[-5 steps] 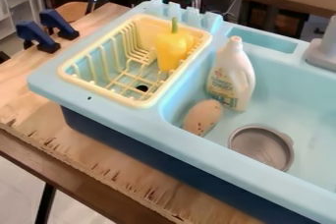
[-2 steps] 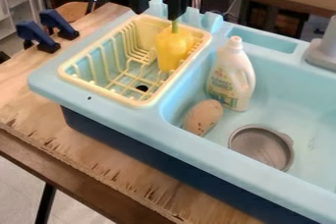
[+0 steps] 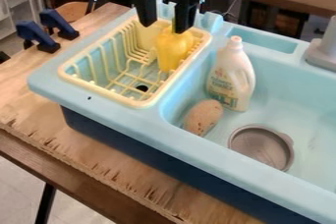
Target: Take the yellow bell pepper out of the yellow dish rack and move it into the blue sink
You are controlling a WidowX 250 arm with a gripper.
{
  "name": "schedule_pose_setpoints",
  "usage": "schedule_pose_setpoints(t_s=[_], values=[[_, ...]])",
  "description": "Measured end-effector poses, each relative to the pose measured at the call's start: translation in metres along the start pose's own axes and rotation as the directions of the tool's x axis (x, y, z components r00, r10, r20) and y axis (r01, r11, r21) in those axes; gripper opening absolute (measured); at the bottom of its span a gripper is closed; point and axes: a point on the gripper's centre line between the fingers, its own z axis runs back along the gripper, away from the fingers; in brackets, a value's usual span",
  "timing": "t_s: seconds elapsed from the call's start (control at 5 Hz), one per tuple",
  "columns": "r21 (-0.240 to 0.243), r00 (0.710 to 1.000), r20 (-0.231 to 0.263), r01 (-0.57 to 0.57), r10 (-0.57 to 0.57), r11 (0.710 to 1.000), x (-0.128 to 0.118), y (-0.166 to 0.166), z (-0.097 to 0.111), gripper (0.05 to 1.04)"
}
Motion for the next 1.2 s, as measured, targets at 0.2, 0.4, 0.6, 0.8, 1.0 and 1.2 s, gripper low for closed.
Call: schedule_pose_setpoints(t_s=[0.2,0.4,0.6,0.8,1.0,1.2], values=[[0.007,1.0,0.001,0.016,-0.016,1.0,0.0005,-0.0093,-0.0038,0.969],[0.021,1.0,0.002,0.0,0.0,1.0,0.0007,-0.0102,-0.0053,0.734],[0.022,1.0,0.004,-0.007,0.007,1.0,0.001,-0.0094,-0.0052,0.49],[0.022,1.0,0.003,-0.012,0.012,1.0,0.0007,-0.0083,-0.0051,0.285],[0.022,1.0,-0.004,-0.019,0.019,1.0,-0.0005,-0.0078,-0.0051,0.196],[0.024,1.0,-0.001,-0.021,0.022,0.999,-0.0044,-0.0088,-0.0008,0.168]])
